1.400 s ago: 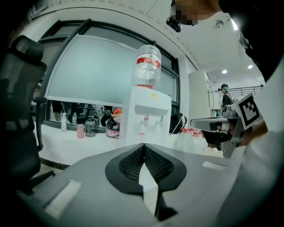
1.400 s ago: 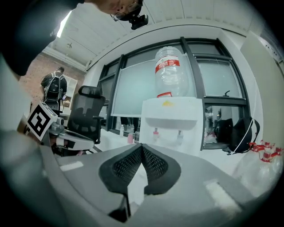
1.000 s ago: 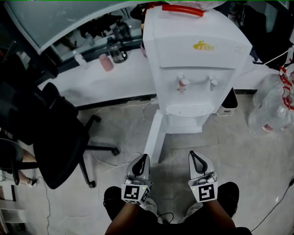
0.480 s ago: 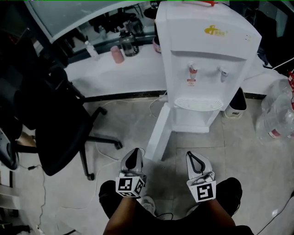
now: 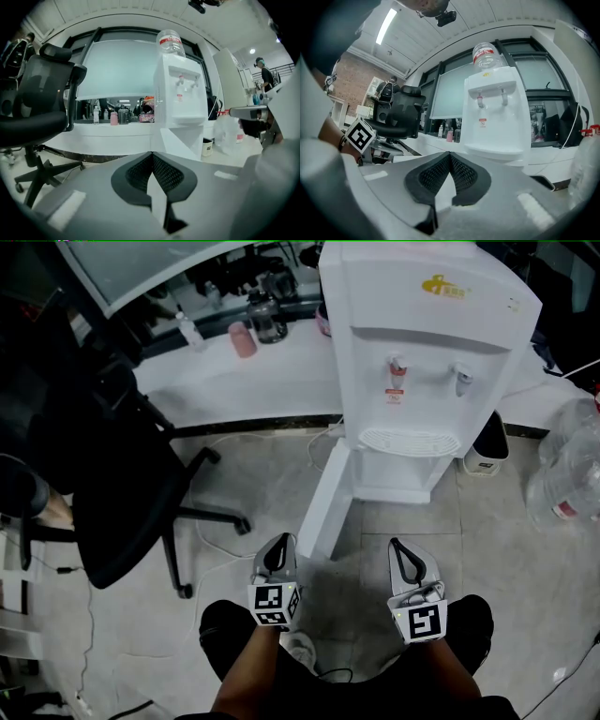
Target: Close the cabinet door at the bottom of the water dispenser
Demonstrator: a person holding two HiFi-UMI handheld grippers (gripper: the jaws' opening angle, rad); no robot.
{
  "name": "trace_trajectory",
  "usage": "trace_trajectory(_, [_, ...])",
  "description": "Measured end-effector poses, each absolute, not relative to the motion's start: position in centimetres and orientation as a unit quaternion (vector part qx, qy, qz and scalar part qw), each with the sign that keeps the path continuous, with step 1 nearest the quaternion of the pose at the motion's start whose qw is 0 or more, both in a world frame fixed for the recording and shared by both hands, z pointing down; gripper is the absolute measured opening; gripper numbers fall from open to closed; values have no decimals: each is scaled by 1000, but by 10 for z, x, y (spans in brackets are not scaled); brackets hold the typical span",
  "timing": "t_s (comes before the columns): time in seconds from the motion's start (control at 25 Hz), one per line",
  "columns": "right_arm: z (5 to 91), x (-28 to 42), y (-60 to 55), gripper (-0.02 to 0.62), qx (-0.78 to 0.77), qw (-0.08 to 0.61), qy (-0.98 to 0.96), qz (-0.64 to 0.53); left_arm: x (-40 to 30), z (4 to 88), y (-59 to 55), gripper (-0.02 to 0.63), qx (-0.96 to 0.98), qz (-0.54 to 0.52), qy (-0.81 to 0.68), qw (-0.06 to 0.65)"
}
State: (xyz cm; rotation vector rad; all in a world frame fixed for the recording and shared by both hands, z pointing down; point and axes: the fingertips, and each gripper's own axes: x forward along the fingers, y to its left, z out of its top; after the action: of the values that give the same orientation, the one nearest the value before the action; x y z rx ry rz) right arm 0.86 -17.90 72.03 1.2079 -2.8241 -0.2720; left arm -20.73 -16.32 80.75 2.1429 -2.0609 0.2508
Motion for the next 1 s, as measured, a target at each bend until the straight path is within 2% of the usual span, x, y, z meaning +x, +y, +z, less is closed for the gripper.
trace_trajectory(0.52, [720,9,-176,3,397,26,-913,-88,-157,821,-165,18,757,86,-640,98])
trace_trajectory(1.0, [726,36,-180,3,429,46,-899,-72,-81,819,-180,18,812,86,-573,70])
